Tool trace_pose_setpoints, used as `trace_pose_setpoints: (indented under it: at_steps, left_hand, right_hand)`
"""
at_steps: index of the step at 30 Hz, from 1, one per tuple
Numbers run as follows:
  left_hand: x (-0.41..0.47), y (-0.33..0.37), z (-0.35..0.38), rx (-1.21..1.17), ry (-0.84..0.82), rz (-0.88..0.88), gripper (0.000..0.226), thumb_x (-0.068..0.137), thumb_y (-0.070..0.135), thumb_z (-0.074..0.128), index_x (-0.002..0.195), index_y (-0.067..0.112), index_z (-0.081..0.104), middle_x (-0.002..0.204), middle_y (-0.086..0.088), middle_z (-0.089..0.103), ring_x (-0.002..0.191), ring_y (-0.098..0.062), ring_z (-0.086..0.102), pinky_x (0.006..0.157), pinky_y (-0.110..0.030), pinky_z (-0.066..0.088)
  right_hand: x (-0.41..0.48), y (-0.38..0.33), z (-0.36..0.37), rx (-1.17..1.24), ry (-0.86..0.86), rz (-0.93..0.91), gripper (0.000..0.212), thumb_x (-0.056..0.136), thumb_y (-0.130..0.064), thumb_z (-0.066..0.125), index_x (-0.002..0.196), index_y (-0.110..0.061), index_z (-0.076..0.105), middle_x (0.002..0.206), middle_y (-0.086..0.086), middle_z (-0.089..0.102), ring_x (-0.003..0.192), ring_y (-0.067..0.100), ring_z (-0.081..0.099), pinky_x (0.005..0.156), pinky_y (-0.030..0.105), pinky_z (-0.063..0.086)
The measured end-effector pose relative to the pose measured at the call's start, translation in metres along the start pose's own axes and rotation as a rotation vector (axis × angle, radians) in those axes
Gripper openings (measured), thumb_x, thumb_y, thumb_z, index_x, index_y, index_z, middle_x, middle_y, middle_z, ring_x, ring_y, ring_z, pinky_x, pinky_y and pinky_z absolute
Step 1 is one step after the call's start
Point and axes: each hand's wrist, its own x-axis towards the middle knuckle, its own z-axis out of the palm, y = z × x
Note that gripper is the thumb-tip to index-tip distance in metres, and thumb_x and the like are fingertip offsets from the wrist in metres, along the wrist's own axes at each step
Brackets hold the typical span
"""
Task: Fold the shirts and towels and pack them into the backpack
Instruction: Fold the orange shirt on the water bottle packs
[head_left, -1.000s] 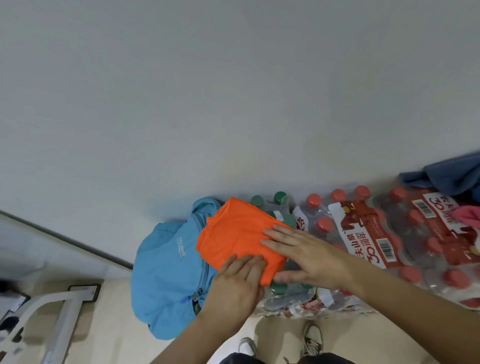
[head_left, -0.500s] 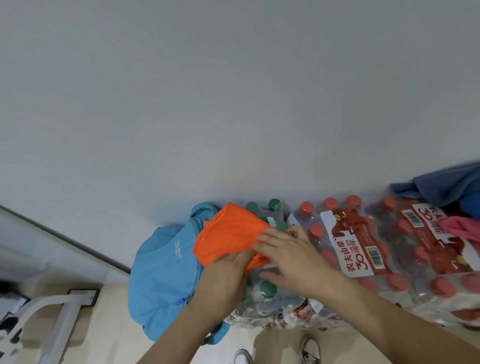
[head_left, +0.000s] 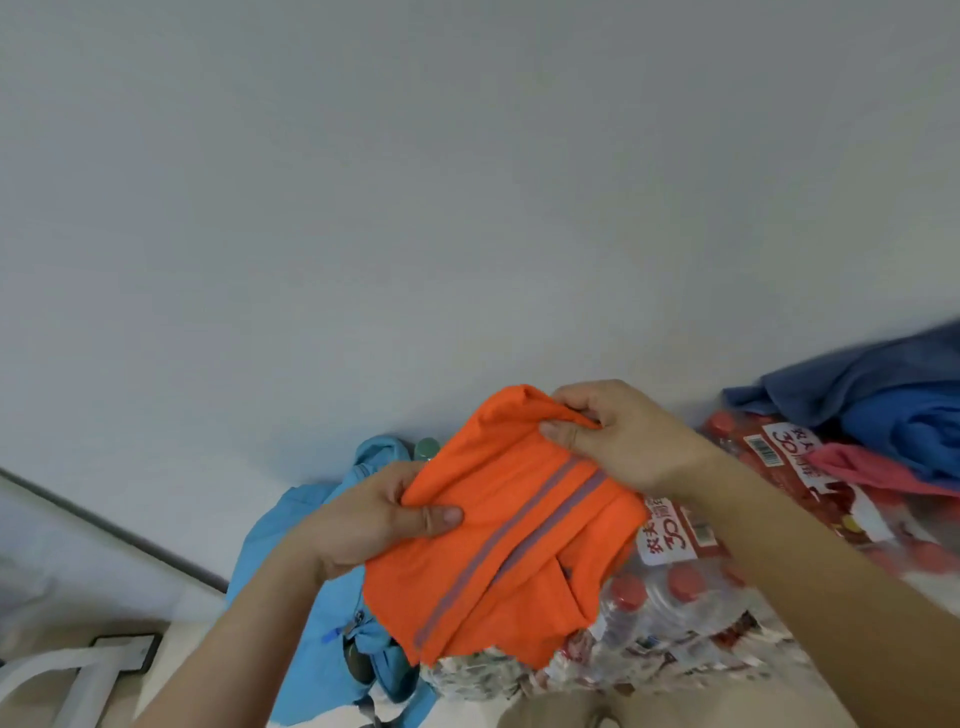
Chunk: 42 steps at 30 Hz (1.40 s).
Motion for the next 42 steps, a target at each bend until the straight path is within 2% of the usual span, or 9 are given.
trace_pose_setpoints:
  at_steps: [4, 9, 16, 24, 29, 32, 35, 39, 42]
  left_hand:
    - [0.028, -0.003, -0.02, 0.004, 0.0, -0.083, 0.045, 0.064, 0.017, 0.08, 0.106, 0.012, 0.064, 0.102, -0.016, 0.068, 0.089, -0.027, 0.065, 0.075, -0.035, 0.055]
    - [0.055, -0.044, -0.041, -0.05, 0.469, -0.25, 0.062, 0.056, 0.003, 0.083, 0.111, 0.014, 0.057, 0.093, -0.019, 0.065, 0.073, -0.028, 0.063, 0.074, -0.046, 0.056]
    - [0.039, -0.076, -0.014, -0.282, 0.736, -0.205, 0.069, 0.056, 0.005, 0.084, 0.117, 0.015, 0.053, 0.097, -0.016, 0.069, 0.075, -0.03, 0.066, 0.066, -0.041, 0.055]
    - [0.015, -0.081, 0.036, -0.391, 0.814, -0.338, 0.036, 0.059, 0.011, 0.075, 0.092, 0.001, 0.065, 0.071, -0.013, 0.07, 0.06, -0.026, 0.065, 0.055, -0.034, 0.053]
    - [0.016, -0.08, 0.052, -0.603, 0.874, -0.249, 0.01, 0.082, -0.001, 0.059, 0.091, -0.001, 0.061, 0.061, -0.009, 0.062, 0.053, -0.019, 0.058, 0.052, -0.028, 0.051]
    - [0.017, -0.072, 0.057, -0.688, 0.826, -0.235, 0.01, 0.087, -0.003, 0.052, 0.09, 0.003, 0.06, 0.058, -0.006, 0.06, 0.052, -0.015, 0.057, 0.048, -0.025, 0.049]
    - [0.011, -0.071, 0.048, -0.474, 0.789, -0.308, 0.006, 0.085, 0.003, 0.055, 0.09, 0.004, 0.057, 0.068, -0.008, 0.063, 0.057, -0.016, 0.061, 0.053, -0.028, 0.05]
    - [-0.008, -0.078, 0.031, -0.091, 0.662, -0.078, 0.058, 0.06, 0.007, 0.059, 0.114, 0.027, 0.051, 0.115, 0.001, 0.058, 0.095, -0.008, 0.06, 0.071, -0.022, 0.051]
    - [-0.014, -0.092, 0.017, 0.804, 0.476, 0.186, 0.081, 0.059, -0.001, 0.059, 0.128, 0.039, 0.044, 0.137, 0.006, 0.041, 0.116, -0.01, 0.045, 0.084, -0.025, 0.049]
  right_hand:
    - [-0.005, 0.066, 0.033, 0.289, 0.113, 0.283, 0.021, 0.093, -0.017, 0.06, 0.086, 0.002, 0.065, 0.085, 0.021, 0.07, 0.072, 0.02, 0.059, 0.074, 0.046, 0.052]
    - [0.005, 0.102, 0.099, 0.129, 0.272, 0.478, 0.028, 0.091, -0.016, 0.059, 0.063, -0.018, 0.056, 0.065, 0.0, 0.06, 0.066, 0.021, 0.059, 0.056, 0.029, 0.042]
    - [0.019, 0.1, 0.099, -0.208, 0.36, 0.345, 0.006, 0.092, -0.019, 0.053, 0.091, -0.014, 0.055, 0.089, 0.009, 0.064, 0.084, 0.029, 0.059, 0.063, 0.032, 0.038]
    - [0.06, 0.071, 0.101, -0.602, 0.361, 0.112, 0.044, 0.087, -0.029, 0.06, 0.13, -0.023, 0.052, 0.128, 0.004, 0.056, 0.12, 0.027, 0.047, 0.094, 0.044, 0.036]
    - [-0.002, 0.038, 0.137, -0.496, -0.307, -0.057, 0.096, 0.07, -0.076, 0.035, 0.151, -0.028, 0.013, 0.157, 0.004, 0.016, 0.141, 0.025, 0.025, 0.114, 0.04, 0.027]
    - [-0.021, 0.048, 0.163, -0.654, -0.275, -0.083, 0.095, 0.072, -0.066, 0.052, 0.149, -0.029, 0.011, 0.154, 0.007, 0.027, 0.139, 0.03, 0.031, 0.111, 0.046, 0.031]
    - [-0.014, 0.057, 0.172, -0.685, -0.059, -0.148, 0.061, 0.072, -0.04, 0.051, 0.131, -0.025, 0.048, 0.122, 0.006, 0.065, 0.108, 0.029, 0.064, 0.086, 0.041, 0.054]
    - [-0.01, 0.064, 0.167, -0.585, 0.001, -0.213, 0.046, 0.065, -0.021, 0.052, 0.108, -0.024, 0.069, 0.108, -0.002, 0.072, 0.099, 0.021, 0.069, 0.078, 0.035, 0.058]
    - [-0.008, 0.068, 0.157, -0.462, 0.005, -0.214, 0.053, 0.061, -0.012, 0.056, 0.112, -0.022, 0.069, 0.114, -0.003, 0.07, 0.108, 0.017, 0.065, 0.088, 0.035, 0.055]
